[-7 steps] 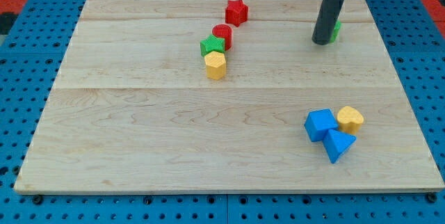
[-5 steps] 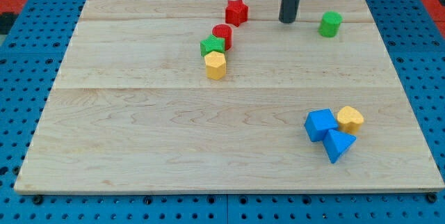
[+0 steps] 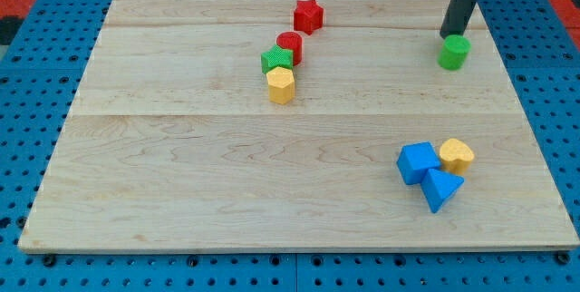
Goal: Slide the green circle closer to the yellow heart
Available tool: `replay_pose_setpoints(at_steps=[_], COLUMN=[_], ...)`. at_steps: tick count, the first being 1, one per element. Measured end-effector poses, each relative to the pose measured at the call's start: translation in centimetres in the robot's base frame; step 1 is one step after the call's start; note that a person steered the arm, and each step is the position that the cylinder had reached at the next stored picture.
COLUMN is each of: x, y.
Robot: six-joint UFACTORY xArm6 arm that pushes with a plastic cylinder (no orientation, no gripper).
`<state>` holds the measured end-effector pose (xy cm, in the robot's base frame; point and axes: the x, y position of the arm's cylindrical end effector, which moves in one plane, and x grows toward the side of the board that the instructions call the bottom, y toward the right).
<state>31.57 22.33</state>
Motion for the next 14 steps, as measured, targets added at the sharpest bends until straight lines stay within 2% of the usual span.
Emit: replay_pose_setpoints(at_steps=[1, 2, 4, 5, 7, 9, 10, 11, 12, 14], x=[4.1, 3.4, -2.2, -3.0, -0.4, 8.5, 13.7, 14.1, 13.0, 7.9], y=[-1.9, -2.4, -4.8, -1.2, -0.8, -0.8, -2.6, -4.4, -2.4, -1.3])
